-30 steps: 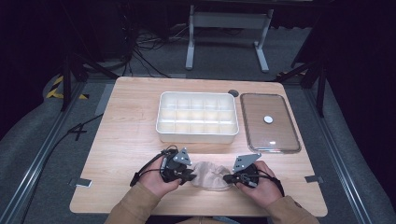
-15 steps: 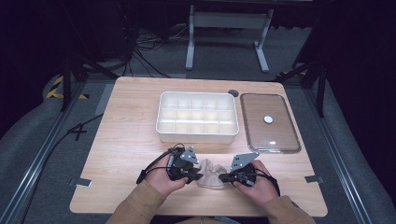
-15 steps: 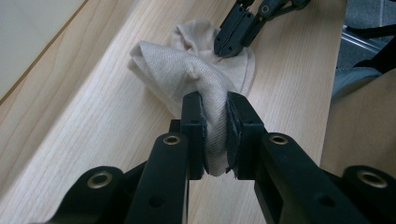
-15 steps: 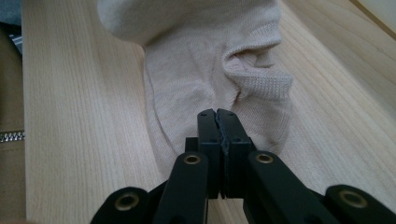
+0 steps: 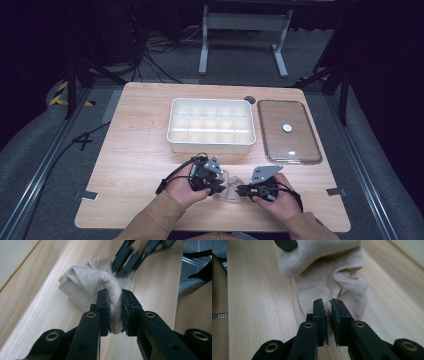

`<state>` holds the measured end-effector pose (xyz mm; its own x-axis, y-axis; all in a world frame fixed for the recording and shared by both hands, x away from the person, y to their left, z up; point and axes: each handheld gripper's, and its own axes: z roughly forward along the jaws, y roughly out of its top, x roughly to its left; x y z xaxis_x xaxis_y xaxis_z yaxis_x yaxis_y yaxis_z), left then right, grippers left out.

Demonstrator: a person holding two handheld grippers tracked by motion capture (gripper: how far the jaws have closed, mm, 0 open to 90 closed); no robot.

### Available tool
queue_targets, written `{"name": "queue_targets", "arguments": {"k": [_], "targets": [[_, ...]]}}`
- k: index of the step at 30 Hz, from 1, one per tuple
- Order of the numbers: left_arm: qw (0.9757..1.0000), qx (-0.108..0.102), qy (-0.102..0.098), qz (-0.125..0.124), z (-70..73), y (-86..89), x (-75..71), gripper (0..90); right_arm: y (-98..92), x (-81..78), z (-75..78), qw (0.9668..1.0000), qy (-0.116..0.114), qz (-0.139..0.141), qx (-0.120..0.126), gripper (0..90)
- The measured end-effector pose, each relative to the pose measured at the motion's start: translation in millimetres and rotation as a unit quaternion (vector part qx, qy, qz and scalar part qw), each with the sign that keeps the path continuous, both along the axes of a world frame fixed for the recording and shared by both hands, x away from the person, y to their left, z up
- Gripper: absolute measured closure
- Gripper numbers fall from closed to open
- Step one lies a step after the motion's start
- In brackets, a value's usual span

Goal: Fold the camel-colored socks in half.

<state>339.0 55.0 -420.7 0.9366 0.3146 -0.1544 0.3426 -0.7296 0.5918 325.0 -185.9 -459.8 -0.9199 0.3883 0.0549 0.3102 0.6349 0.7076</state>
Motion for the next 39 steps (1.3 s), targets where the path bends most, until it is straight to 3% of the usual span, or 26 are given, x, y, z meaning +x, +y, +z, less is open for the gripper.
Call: {"name": "queue_targets", "arguments": {"k": [4, 8, 16, 27, 34, 37, 39], "targets": [[1.0000, -0.002, 0.005, 0.004, -0.9, -0.4, 1.1, 78.0, -12.6, -4.3, 10.4, 0.9995, -0.007, -0.028, -0.013, 87.3], [1.0000, 0.002, 0.004, -0.001, -0.7, -3.8, -0.2, 78.0, -8.7, -2.7, -5.8, 0.9982, 0.004, -0.028, -0.054, 88.8], [0.9999, 0.002, 0.010, -0.004, -0.7, -8.6, -1.7, 76.8, -4.0, 2.7, -9.3, 0.9988, -0.009, -0.025, -0.040, 88.8], [0.9998, -0.016, 0.009, -0.003, -4.6, -18.8, 5.5, 78.8, -0.6, 3.7, -10.8, 0.9991, -0.014, -0.020, -0.034, 89.0], [0.9999, -0.005, 0.013, -0.006, -15.3, -28.2, 9.9, 78.3, -0.9, 3.7, -11.1, 0.9992, -0.016, -0.018, -0.033, 88.9], [0.9999, -0.009, 0.011, -0.001, -15.6, -29.2, 9.7, 75.4, -1.2, 3.8, -11.1, 0.9992, -0.015, -0.018, -0.033, 88.6], [0.9998, -0.017, 0.007, 0.011, -14.1, -28.5, 8.7, 65.4, -1.3, 3.7, -11.2, 0.9991, -0.014, -0.018, -0.035, 88.1]]}}
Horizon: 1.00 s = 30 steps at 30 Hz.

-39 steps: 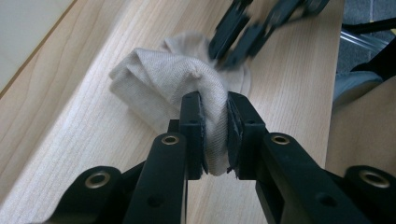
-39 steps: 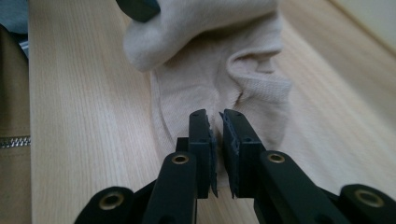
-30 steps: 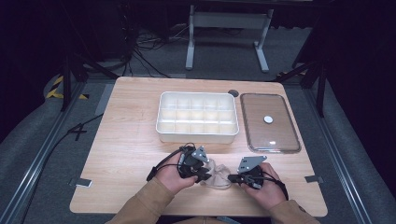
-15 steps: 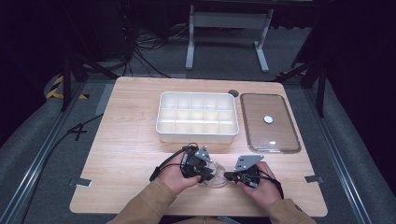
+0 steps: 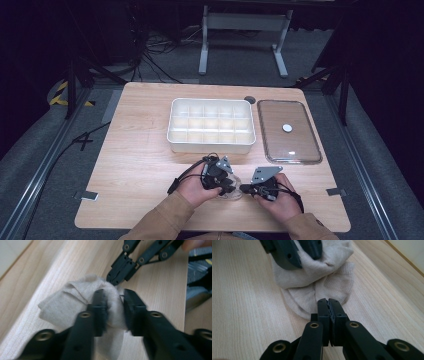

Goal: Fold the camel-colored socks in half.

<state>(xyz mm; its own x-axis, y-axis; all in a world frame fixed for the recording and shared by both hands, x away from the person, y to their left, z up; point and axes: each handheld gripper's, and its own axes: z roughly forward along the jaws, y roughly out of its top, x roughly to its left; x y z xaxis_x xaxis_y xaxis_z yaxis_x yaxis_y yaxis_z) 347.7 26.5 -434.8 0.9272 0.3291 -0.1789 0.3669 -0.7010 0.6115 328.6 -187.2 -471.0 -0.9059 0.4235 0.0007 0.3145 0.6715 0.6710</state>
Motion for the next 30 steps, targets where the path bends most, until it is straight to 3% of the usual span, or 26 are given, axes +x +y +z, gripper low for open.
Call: {"name": "queue_targets", "arguments": {"k": [4, 7, 9, 11, 15, 19, 25, 30], "targets": [[0.9992, -0.036, -0.017, 0.010, 7.4, 5.0, -0.9, 55.5, -0.2, -0.3, -0.1, 1.0000, -0.002, 0.000, 0.000, 88.0], [0.9973, -0.064, -0.032, 0.019, 14.1, 11.5, -2.5, 53.6, -0.2, -0.2, 0.0, 1.0000, -0.001, 0.001, 0.000, 87.8], [0.9969, -0.065, -0.038, 0.022, 17.5, 17.2, -2.3, 54.0, -0.6, 0.0, 0.1, 1.0000, -0.003, 0.001, -0.002, 87.4], [0.9975, -0.053, -0.041, 0.025, 18.9, 23.9, -1.6, 56.9, -1.4, 0.0, 0.5, 1.0000, 0.000, 0.001, -0.002, 87.0], [0.9989, -0.032, -0.025, 0.024, 15.0, 34.2, -0.4, 67.3, -2.8, -0.2, 0.8, 1.0000, 0.002, -0.001, -0.003, 86.7], [0.9999, 0.002, -0.011, 0.003, 0.7, 35.5, 1.2, 69.6, -5.8, -0.8, 2.9, 1.0000, 0.000, -0.002, -0.005, 86.6], [1.0000, 0.005, -0.002, -0.008, -6.6, 31.0, 0.2, 72.1, -12.1, -1.9, 7.6, 1.0000, 0.002, -0.009, 0.001, 86.7], [0.9998, 0.012, 0.004, -0.015, -13.5, 24.8, 0.3, 72.9, -6.0, -0.4, 1.0, 1.0000, 0.009, 0.002, -0.002, 87.7]]}}
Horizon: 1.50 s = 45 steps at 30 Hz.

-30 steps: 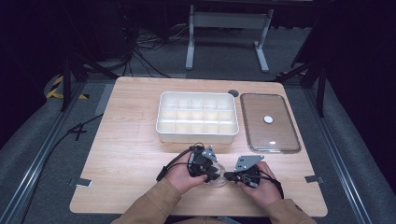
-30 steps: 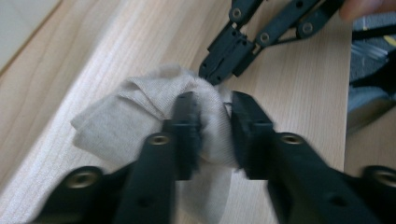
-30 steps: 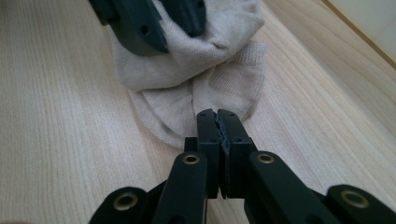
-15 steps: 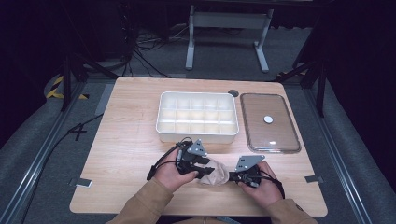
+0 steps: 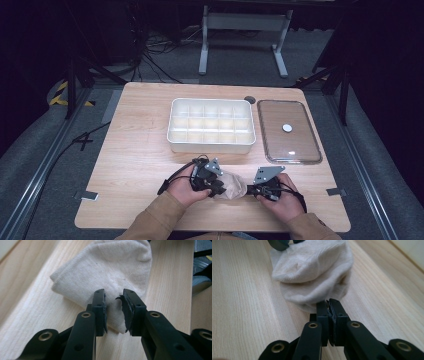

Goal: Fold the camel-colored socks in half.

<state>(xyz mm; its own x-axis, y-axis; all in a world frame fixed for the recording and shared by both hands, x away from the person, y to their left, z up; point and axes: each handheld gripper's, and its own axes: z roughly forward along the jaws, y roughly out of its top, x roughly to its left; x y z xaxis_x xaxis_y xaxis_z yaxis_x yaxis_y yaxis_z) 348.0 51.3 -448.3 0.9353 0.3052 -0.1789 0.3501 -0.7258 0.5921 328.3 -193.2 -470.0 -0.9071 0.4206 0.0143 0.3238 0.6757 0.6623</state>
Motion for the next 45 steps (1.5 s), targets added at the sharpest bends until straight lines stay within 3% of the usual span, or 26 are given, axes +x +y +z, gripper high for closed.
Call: {"name": "queue_targets", "arguments": {"k": [3, 6, 12, 18, 22, 28, 34, 45], "targets": [[0.9999, 0.015, -0.001, 0.001, -2.9, -3.7, -1.5, 73.0, 1.5, 0.1, 1.0, 1.0000, -0.001, 0.002, -0.003, 87.4], [0.9999, 0.015, 0.001, 0.003, -3.4, -5.0, -2.0, 72.7, -2.2, 0.0, 4.2, 1.0000, -0.003, -0.002, -0.003, 86.6], [0.9996, 0.027, 0.002, 0.010, -6.2, -8.0, -2.4, 73.1, -14.3, -5.7, 34.8, 0.9988, -0.028, -0.021, 0.036, 86.4], [0.9994, 0.028, 0.005, 0.022, -6.8, -8.1, -3.4, 73.8, 1.9, -14.6, 49.9, 0.9972, -0.039, -0.001, 0.063, 85.8], [0.9993, 0.029, 0.001, 0.025, -6.4, -9.6, -5.0, 73.7, 17.9, -17.0, 52.6, 0.9962, -0.035, 0.019, 0.077, 85.5], [0.9992, 0.028, -0.003, 0.030, -6.4, -9.9, -6.6, 73.5, 31.5, -15.9, 39.2, 0.9977, -0.030, 0.030, 0.052, 82.5], [0.9990, 0.034, -0.005, 0.027, -5.3, -10.3, -6.5, 73.2, 20.5, -8.7, 29.0, 0.9993, -0.033, 0.005, 0.016, 78.7], [0.9994, 0.027, -0.003, 0.020, -1.8, -16.5, -9.3, 71.3, 7.8, -5.6, 14.8, 0.9997, -0.024, 0.000, -0.006, 71.4]]}}
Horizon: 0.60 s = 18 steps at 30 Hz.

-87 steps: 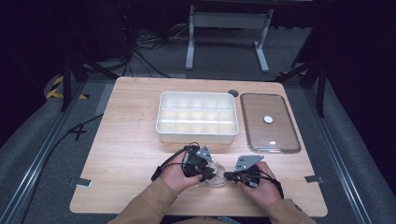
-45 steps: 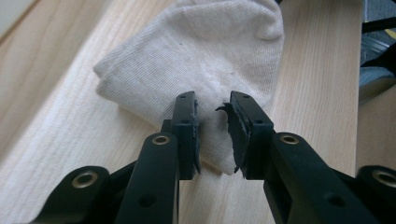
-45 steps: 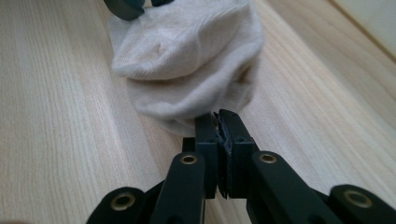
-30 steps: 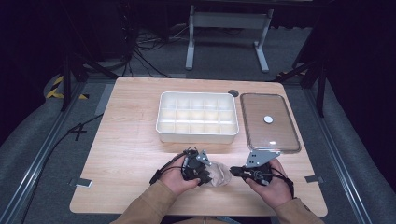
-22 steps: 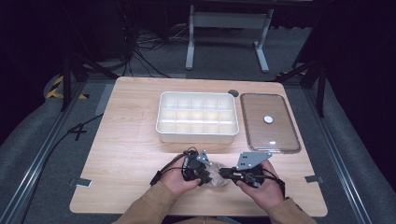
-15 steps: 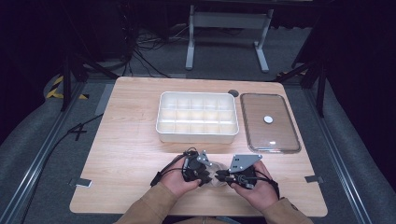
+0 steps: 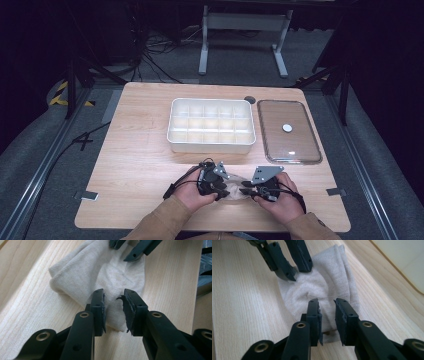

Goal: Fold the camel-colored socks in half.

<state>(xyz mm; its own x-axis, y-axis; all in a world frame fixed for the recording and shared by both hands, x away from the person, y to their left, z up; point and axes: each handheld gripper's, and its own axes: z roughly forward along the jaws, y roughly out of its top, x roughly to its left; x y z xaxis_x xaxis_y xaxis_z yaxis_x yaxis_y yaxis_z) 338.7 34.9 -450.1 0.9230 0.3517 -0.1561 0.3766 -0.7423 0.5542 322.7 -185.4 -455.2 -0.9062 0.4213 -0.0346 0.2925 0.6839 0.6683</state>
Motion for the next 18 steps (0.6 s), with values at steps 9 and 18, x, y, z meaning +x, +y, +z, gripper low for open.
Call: {"name": "queue_targets", "arguments": {"k": [9, 18], "targets": [[1.0000, 0.001, 0.004, 0.001, -2.9, -0.4, 1.5, 71.6, -6.2, 5.5, -9.1, 0.9998, 0.016, 0.009, 0.006, 62.2], [0.9965, -0.055, -0.061, -0.014, 18.1, -1.9, 1.1, 65.6, -6.8, 7.4, -9.4, 0.9997, 0.023, 0.010, 0.004, 61.5]]}}
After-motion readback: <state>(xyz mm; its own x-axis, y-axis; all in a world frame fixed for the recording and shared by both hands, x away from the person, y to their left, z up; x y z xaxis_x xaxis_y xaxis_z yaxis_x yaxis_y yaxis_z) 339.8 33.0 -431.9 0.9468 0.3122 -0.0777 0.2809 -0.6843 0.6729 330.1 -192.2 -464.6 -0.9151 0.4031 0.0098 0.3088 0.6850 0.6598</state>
